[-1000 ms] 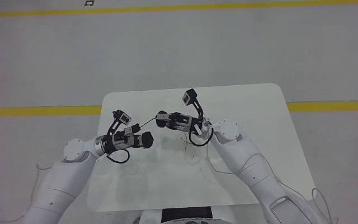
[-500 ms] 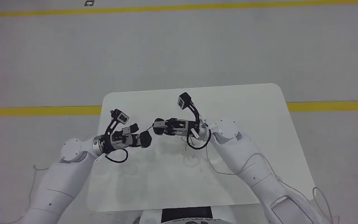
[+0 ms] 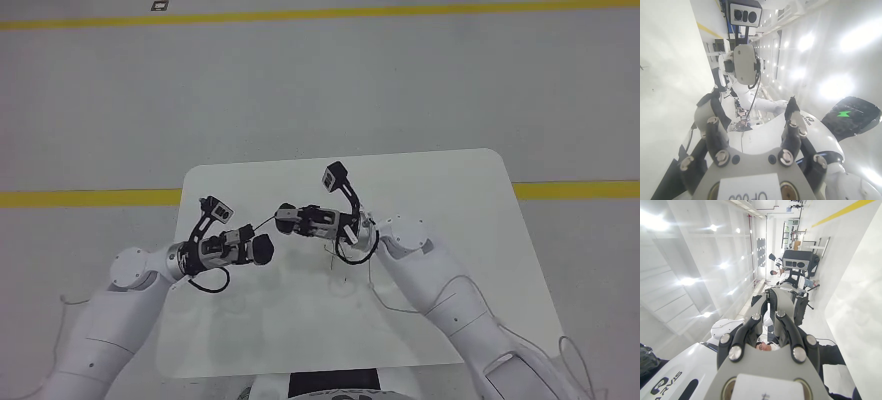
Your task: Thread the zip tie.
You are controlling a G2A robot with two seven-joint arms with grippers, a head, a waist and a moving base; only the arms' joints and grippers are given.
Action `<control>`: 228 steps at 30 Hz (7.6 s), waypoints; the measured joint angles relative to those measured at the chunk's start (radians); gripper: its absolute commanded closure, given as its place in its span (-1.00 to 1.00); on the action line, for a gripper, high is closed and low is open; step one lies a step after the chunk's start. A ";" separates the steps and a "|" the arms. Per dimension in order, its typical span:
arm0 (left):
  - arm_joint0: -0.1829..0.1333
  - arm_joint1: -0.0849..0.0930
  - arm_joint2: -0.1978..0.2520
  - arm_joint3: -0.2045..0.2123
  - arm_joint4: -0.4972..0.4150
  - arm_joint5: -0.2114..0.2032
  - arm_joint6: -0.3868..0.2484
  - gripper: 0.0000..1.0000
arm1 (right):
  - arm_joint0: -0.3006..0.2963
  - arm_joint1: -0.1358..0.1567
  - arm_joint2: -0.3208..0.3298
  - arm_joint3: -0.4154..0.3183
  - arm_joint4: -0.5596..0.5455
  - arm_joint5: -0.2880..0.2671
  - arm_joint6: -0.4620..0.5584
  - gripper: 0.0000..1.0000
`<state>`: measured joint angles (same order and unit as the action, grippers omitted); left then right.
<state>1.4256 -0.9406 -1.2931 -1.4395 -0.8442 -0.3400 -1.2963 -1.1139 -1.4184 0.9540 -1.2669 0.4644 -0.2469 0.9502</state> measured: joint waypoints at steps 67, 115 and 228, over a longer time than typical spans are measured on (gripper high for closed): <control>0.016 0.015 -0.011 -0.050 0.183 0.000 0.085 0.82 | 0.006 0.050 -0.038 -0.095 -0.194 0.183 0.019 1.00; 0.036 -0.009 -0.057 -0.056 0.161 0.000 0.143 0.78 | -0.020 0.062 -0.031 -0.162 -0.215 0.165 -0.150 1.00; 0.066 0.091 -0.128 -0.070 0.141 0.000 -0.079 1.00 | -0.037 0.084 -0.007 -0.167 -0.203 0.166 -0.164 -1.00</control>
<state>1.4919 -0.8496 -1.4211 -1.5096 -0.7028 -0.3400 -1.3752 -1.1509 -1.3347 0.9470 -1.4338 0.2613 -0.0813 0.7857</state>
